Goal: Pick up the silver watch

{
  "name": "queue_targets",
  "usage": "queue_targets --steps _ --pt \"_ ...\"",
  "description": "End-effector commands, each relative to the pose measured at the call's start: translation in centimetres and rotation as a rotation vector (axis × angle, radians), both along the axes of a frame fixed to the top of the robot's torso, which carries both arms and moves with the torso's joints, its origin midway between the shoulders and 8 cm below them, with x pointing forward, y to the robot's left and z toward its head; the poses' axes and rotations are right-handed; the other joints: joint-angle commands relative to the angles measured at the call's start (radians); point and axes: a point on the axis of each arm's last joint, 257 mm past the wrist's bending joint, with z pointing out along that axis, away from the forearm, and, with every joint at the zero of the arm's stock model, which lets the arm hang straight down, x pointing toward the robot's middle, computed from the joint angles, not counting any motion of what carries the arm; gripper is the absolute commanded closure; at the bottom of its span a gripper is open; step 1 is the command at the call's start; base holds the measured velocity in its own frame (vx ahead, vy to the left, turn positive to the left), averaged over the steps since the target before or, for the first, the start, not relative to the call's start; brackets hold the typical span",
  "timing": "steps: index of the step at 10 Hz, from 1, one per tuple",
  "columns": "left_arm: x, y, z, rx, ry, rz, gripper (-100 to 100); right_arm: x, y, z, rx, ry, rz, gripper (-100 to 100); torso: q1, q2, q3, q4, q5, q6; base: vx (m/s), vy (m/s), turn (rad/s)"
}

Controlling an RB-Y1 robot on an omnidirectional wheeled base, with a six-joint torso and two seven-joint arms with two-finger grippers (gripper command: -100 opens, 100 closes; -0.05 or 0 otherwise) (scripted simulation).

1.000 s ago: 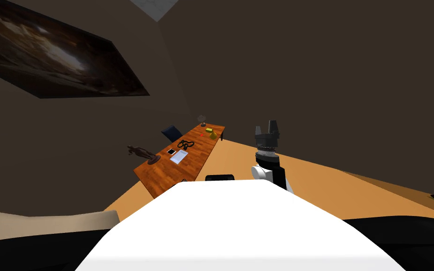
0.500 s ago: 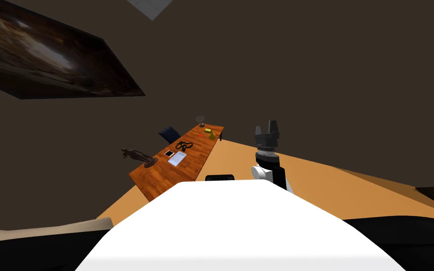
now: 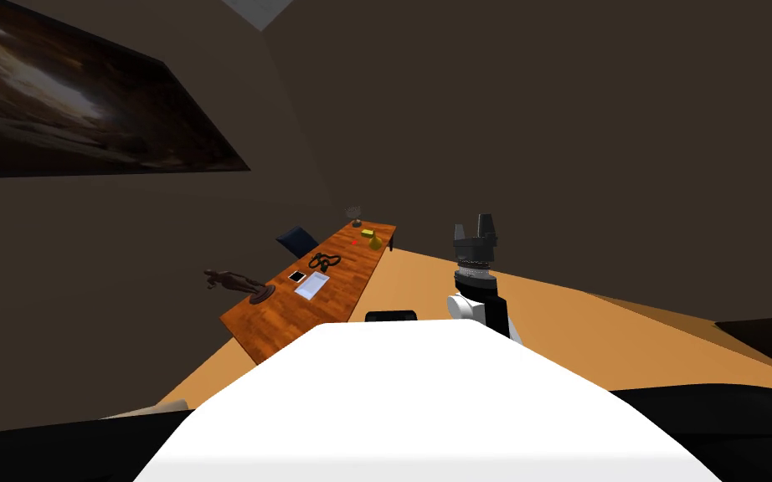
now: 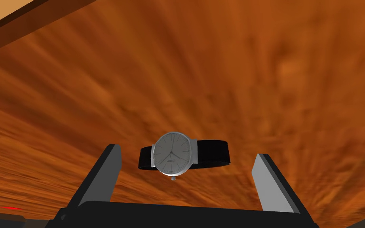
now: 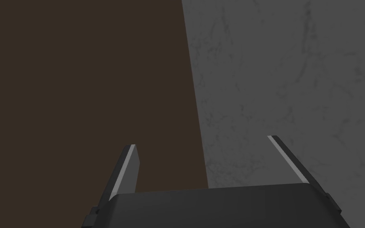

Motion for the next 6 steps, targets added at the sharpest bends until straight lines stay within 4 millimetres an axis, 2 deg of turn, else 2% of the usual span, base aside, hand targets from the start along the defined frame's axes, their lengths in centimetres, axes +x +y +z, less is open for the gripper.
queue_targets --steps 1,2,6 --pt "-1.0 0.1 -0.2 -0.003 0.000 0.008 -100 0.0 0.0 0.0 0.000 0.000 0.000 0 0.000 0.000 0.000 0.000 0.000 0.000 0.020 0.002 -0.062" --pt "-1.0 0.1 -0.2 -0.005 -0.001 0.011 -100 0.0 0.0 0.0 0.000 0.000 0.000 0 0.000 0.000 0.000 0.000 0.000 0.000 0.017 0.004 -0.027" --pt "-3.3 -0.1 -0.8 -0.023 0.004 0.022 -100 0.0 0.0 0.0 0.000 0.000 0.000 0 0.000 -0.001 0.000 0.000 0.000 0.000 0.028 0.004 -0.062"
